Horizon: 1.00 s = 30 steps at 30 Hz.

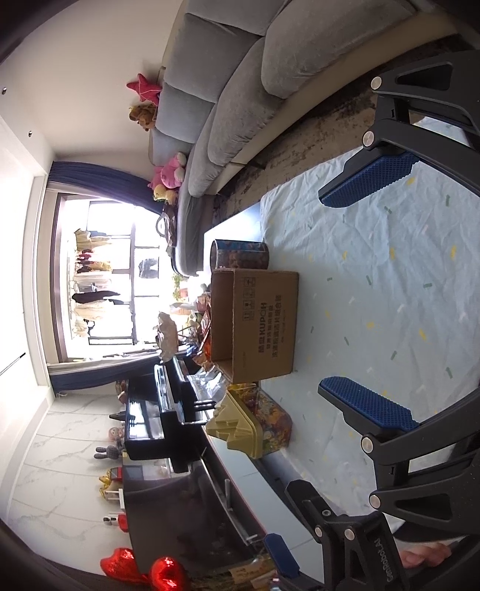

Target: Organize snacks

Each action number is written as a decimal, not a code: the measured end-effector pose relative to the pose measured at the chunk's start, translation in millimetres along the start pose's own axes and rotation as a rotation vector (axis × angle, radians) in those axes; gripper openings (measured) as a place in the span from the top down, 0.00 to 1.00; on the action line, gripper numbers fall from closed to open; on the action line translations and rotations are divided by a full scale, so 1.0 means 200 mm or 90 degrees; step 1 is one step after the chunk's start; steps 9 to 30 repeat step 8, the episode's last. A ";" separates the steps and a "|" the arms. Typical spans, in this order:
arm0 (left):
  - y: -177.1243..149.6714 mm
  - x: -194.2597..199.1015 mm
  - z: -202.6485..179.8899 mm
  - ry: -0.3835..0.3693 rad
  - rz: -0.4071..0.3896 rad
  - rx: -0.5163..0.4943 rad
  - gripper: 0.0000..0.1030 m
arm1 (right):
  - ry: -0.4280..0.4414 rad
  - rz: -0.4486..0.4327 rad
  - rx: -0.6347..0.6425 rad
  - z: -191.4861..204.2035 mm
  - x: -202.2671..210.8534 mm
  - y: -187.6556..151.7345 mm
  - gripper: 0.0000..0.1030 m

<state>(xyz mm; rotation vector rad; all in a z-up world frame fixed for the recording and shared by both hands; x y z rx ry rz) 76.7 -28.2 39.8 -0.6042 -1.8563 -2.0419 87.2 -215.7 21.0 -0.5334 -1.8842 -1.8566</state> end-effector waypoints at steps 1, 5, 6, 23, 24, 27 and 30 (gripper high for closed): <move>0.00 0.00 0.00 0.000 -0.001 0.000 0.00 | 0.001 0.000 -0.001 0.00 0.00 0.00 0.09; 0.01 0.00 -0.01 0.001 0.000 0.000 0.00 | 0.000 0.002 -0.001 0.00 0.00 -0.01 0.09; 0.01 0.00 -0.01 0.001 0.000 0.000 0.00 | -0.001 0.003 -0.002 0.00 0.00 -0.01 0.09; 0.00 0.00 0.00 0.003 0.001 0.001 0.00 | 0.000 0.003 -0.003 0.01 0.00 -0.01 0.09; 0.00 0.00 0.00 0.003 0.001 0.001 0.00 | 0.000 0.003 -0.003 0.01 0.00 -0.01 0.09; 0.00 0.00 0.00 0.003 0.001 0.001 0.00 | 0.000 0.003 -0.003 0.01 0.00 -0.01 0.09; 0.00 0.00 0.00 0.003 0.001 0.001 0.00 | 0.000 0.003 -0.003 0.01 0.00 -0.01 0.09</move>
Point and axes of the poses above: each gripper's, at about its wrist camera, not at the fingertips, and x roughly against the way its jaws point, z to its left, y to its top, the point moved 7 cm from there along -x, roughly the way its jaws point, and after that the axes turned 7 degrees about z, right-handed, at the moved point
